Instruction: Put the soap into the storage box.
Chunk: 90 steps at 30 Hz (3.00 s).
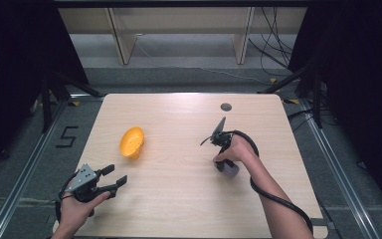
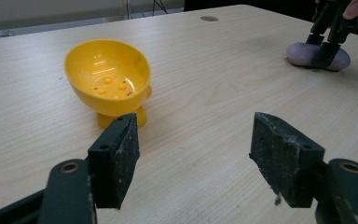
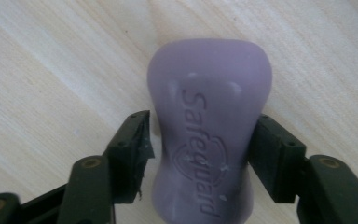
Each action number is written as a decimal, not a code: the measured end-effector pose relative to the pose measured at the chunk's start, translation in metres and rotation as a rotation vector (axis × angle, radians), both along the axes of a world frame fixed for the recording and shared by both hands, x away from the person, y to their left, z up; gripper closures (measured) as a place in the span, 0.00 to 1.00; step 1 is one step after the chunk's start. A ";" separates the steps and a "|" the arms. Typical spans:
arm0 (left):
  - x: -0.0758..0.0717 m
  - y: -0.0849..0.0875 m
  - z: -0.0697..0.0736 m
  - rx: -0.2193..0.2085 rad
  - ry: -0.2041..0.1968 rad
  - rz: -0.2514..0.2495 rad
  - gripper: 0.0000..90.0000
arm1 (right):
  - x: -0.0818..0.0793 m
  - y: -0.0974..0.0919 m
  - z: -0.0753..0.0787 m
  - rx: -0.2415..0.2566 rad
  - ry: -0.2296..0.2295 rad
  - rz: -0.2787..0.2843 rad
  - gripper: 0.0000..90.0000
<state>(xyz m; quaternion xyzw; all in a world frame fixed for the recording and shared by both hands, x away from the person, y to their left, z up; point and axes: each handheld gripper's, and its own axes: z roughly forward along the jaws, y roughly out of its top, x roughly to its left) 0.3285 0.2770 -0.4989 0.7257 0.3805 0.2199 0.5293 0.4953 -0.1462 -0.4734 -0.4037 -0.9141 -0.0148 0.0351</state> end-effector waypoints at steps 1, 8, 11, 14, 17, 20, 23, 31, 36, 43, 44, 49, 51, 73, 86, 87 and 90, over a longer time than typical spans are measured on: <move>0.000 0.000 0.000 -0.003 0.005 0.002 0.35 | -0.001 0.001 0.000 -0.008 0.007 -0.005 0.45; -0.001 0.000 0.001 0.005 0.003 0.003 0.35 | 0.000 0.001 -0.003 -0.022 -0.018 0.028 0.52; 0.000 -0.001 0.000 -0.015 0.011 0.007 0.35 | -0.002 0.002 -0.002 -0.033 -0.014 0.014 0.54; -0.001 0.000 0.001 0.006 0.003 0.003 0.35 | -0.004 0.003 0.000 -0.044 -0.001 0.073 0.55; -0.001 0.000 0.000 0.000 0.003 0.006 0.35 | -0.005 0.004 0.000 -0.040 -0.009 0.115 0.55; -0.001 0.000 0.000 -0.004 0.001 0.005 0.35 | -0.005 0.001 -0.001 -0.014 -0.045 0.304 0.55; -0.001 0.000 0.001 0.004 0.003 0.006 0.35 | -0.011 0.000 0.005 0.011 -0.043 0.435 0.55; 0.000 -0.001 0.000 -0.001 0.002 0.001 0.35 | -0.025 -0.002 0.030 0.048 -0.042 0.698 0.55; -0.001 -0.001 0.001 0.003 -0.002 0.006 0.35 | -0.035 -0.003 0.041 0.051 -0.009 0.775 0.55; -0.002 -0.002 0.001 0.009 -0.008 -0.006 0.35 | -0.047 0.001 0.049 0.060 -0.028 0.843 0.55; -0.002 -0.003 0.001 0.007 -0.007 -0.006 0.35 | -0.047 0.001 0.049 0.060 -0.028 0.843 0.55; -0.003 -0.006 0.000 -0.002 -0.004 -0.016 0.35 | -0.054 0.005 0.055 0.069 -0.043 0.878 0.55; -0.003 -0.007 0.001 0.003 -0.002 -0.023 0.35 | -0.058 0.008 0.054 0.059 -0.041 0.870 0.55; -0.005 -0.016 0.002 0.008 -0.010 -0.063 0.35 | -0.120 0.024 0.045 0.108 -0.644 0.683 0.55; -0.006 -0.016 0.001 0.014 -0.013 -0.070 0.35 | -0.137 0.024 0.037 0.063 -0.875 0.551 0.55; -0.006 -0.016 0.001 0.016 -0.013 -0.071 0.35 | -0.138 0.024 0.036 0.063 -0.867 0.549 0.55; -0.006 -0.016 0.002 0.029 -0.008 -0.066 0.35 | -0.140 0.021 0.035 0.059 -0.886 0.540 0.55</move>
